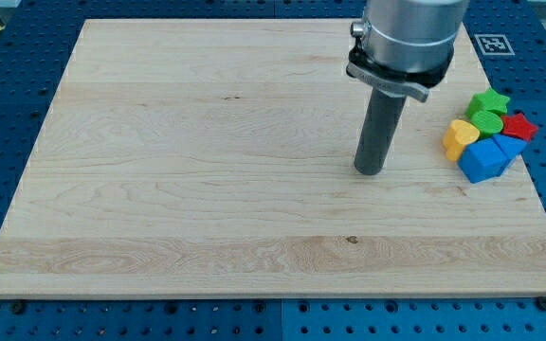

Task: Move your arm to the bottom right

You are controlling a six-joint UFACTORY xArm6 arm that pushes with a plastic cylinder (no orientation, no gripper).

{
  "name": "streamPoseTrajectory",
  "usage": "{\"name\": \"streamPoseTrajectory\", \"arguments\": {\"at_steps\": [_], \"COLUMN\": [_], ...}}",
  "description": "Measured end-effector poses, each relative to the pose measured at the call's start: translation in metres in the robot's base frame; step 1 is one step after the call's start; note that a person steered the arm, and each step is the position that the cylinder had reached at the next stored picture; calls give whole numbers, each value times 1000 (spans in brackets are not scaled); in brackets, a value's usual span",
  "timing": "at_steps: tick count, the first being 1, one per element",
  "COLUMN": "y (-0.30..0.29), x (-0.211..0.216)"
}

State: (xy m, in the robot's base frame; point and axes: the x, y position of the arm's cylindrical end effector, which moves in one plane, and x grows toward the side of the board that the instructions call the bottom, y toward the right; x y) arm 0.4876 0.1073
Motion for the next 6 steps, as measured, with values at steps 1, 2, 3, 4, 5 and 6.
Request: {"name": "streamPoseTrajectory", "arguments": {"at_steps": [1,2,3,4,5,6], "y": [0,0,6,14,14,24], "x": [34,61,75,90,94,99]}}
